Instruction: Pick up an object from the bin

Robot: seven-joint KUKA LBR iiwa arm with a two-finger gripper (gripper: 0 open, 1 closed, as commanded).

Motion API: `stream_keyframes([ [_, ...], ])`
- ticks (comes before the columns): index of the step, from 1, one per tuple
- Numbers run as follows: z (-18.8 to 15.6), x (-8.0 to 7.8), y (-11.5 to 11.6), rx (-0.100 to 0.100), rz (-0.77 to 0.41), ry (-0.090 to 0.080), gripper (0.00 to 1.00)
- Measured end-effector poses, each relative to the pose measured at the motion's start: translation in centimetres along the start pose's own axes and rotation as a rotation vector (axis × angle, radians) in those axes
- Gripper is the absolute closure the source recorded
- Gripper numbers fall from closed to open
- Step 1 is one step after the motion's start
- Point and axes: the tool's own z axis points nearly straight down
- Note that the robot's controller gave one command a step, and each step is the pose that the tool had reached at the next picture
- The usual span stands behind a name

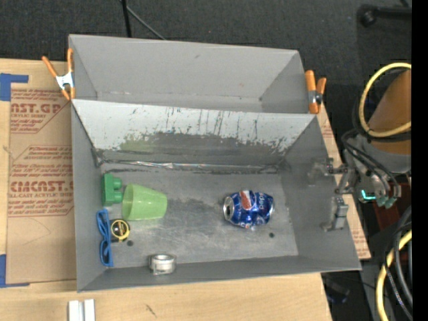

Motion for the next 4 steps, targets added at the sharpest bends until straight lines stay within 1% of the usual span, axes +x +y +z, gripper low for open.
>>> stream_keyframes([
  [1, 15.41, -3.54, 9.61, -0.002, -0.120, -0.001, 0.00],
  [4, 15.54, -3.53, 9.67, 0.001, -0.119, 0.000, 0.00],
])
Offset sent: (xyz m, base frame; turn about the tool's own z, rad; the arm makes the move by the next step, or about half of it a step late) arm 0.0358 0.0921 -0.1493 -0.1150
